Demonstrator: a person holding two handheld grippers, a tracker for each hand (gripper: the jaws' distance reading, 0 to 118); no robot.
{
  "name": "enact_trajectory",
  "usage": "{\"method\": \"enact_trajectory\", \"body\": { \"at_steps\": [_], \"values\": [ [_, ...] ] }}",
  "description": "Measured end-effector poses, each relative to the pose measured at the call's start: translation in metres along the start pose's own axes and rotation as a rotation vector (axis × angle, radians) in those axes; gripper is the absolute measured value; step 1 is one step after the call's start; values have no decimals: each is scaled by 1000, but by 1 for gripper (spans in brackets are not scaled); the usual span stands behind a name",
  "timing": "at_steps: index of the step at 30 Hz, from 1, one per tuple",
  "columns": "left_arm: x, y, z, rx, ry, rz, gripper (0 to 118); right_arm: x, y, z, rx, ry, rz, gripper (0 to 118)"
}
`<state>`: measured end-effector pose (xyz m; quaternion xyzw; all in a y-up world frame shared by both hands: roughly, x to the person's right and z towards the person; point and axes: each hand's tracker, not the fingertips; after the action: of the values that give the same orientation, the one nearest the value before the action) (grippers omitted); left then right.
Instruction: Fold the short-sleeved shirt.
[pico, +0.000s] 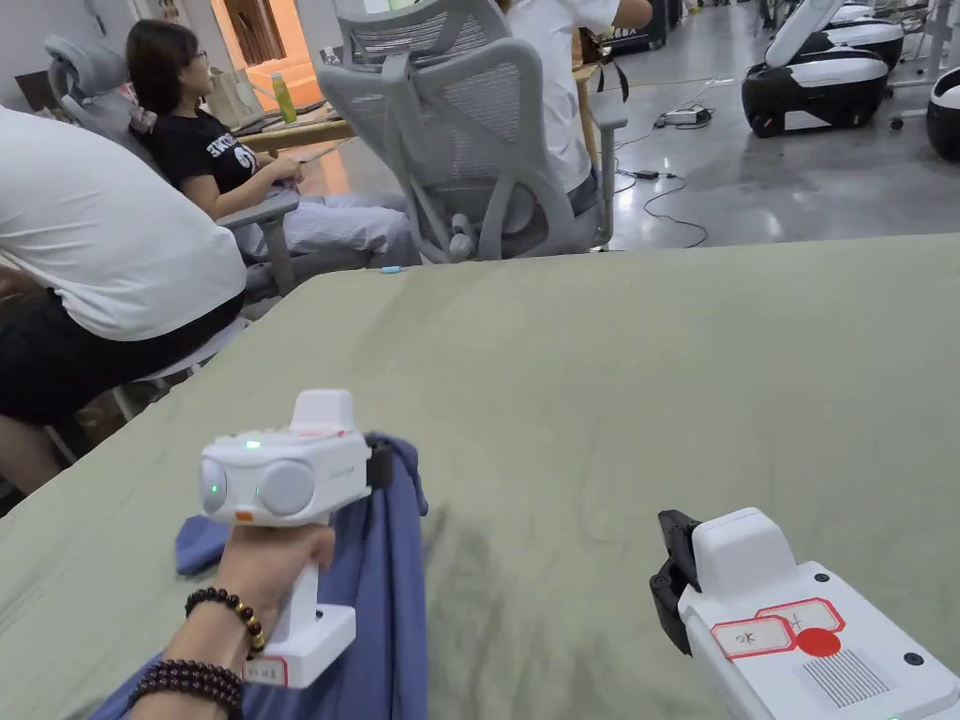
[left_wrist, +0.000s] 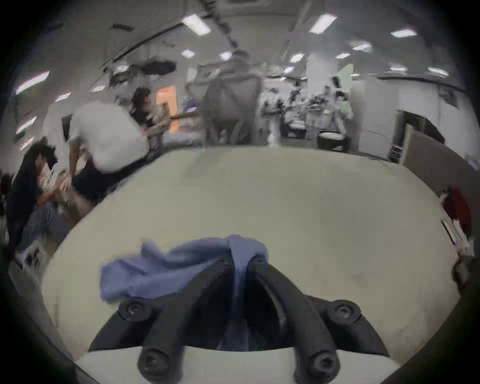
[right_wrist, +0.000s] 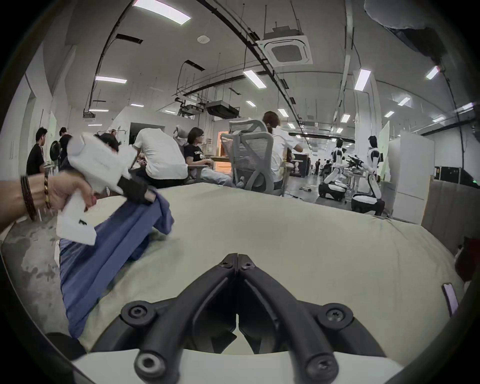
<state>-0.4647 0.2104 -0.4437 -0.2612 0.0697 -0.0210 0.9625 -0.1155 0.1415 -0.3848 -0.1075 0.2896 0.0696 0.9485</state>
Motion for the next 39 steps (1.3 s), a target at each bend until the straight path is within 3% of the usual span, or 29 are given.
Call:
{"method": "enact_trajectory", "body": {
  "at_steps": [8, 16, 21, 26, 27, 28, 30, 31, 34, 37, 39],
  "values": [
    [214, 66, 40, 169, -418, -227, 6, 83, -8, 95, 16, -206, -19, 0],
    [465, 43, 42, 121, -893, -375, 6, 179, -35, 208, -29, -523, -51, 0],
    [560, -26, 1, -96, -946, -446, 6, 217, -60, 251, -77, -656, -114, 0],
    [574, -77, -24, -194, -894, -492, 7, 234, -73, 266, -102, -698, -150, 0],
    [569, -76, -25, -188, -890, -475, 12, 236, -74, 266, -104, -698, -153, 0],
    [563, -72, -25, -170, -894, -457, 36, 237, -75, 266, -104, -697, -157, 0],
    [559, -65, -21, -150, -879, -445, 95, 236, -74, 264, -101, -694, -166, 0],
    [556, -61, -17, -125, -858, -449, 118, 234, -73, 262, -97, -691, -170, 0],
    [517, -32, -4, 53, -829, -391, 114, 227, -65, 256, -78, -670, -165, 0],
    [461, -9, 31, 108, -772, -289, 114, 217, -54, 244, -62, -636, -155, 0],
    [419, -1, 28, 132, -711, -216, 105, 210, -47, 233, -49, -603, -149, 0]
  ]
}}
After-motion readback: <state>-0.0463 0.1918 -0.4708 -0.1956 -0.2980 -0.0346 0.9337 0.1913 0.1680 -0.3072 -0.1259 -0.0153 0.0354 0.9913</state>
